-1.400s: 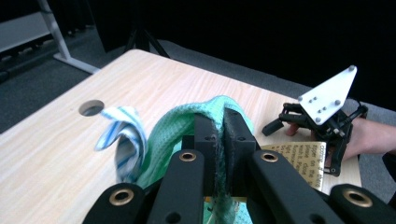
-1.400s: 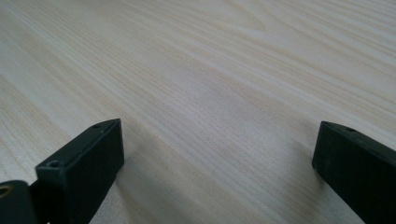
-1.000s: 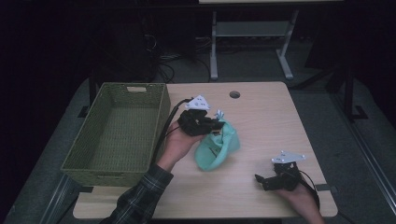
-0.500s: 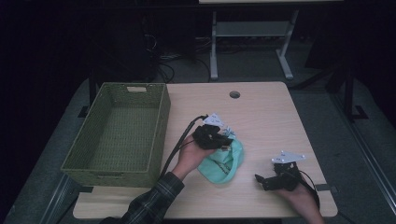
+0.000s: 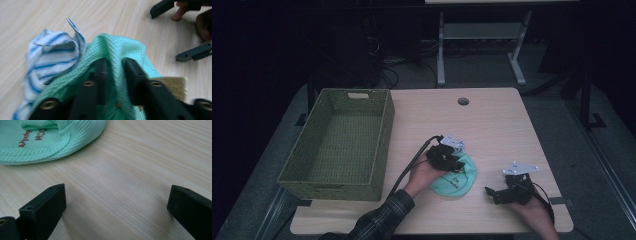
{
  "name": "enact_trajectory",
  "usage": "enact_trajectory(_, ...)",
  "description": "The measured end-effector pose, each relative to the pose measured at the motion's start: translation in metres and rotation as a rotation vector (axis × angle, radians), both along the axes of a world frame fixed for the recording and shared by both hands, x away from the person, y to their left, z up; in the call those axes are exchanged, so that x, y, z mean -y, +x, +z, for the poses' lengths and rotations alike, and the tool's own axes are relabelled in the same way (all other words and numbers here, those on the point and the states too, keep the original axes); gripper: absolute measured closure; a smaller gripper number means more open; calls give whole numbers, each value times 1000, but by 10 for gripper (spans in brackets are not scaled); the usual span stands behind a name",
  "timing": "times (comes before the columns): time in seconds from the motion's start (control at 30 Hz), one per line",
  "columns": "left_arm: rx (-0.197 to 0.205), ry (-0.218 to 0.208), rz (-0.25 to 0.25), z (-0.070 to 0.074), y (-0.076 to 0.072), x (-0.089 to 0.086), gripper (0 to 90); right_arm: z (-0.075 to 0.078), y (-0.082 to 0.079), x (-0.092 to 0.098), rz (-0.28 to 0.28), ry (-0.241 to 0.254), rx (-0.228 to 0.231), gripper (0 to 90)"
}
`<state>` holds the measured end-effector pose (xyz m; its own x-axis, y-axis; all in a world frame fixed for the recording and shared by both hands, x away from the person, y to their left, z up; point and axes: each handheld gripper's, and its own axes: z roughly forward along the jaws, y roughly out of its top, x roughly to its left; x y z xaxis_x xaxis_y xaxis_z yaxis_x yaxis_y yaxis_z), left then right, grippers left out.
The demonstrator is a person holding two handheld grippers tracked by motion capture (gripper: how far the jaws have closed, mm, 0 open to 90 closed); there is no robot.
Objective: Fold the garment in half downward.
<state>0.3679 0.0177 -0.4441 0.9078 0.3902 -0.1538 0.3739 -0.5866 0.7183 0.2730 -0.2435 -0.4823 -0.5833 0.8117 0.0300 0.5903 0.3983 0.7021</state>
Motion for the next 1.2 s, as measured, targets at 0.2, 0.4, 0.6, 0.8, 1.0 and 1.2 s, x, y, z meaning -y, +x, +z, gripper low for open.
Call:
enact_trajectory(0.2, 31, -36, 20, 24, -1, -20, 530, 0, 0, 0, -1, 1, -2, 17)
enact_trajectory(0.4, 51, -44, 50, 34, -5, -48, 668, 0, 0, 0, -1, 2, -3, 17)
enact_trajectory(0.6, 28, -20, 51, 27, -21, -66, 875, 0, 0, 0, -1, 2, -3, 17)
enact_trajectory(0.8, 21, -2, 50, 22, -37, -75, 895, 0, 0, 0, 0, 0, 1, 17)
enact_trajectory(1.0, 1, 35, 46, 7, -50, -78, 895, 0, 0, 0, 2, 0, 2, 17)
enact_trajectory(1.2, 0, 118, 32, -7, -52, -78, 895, 0, 0, 0, 2, 0, 2, 17)
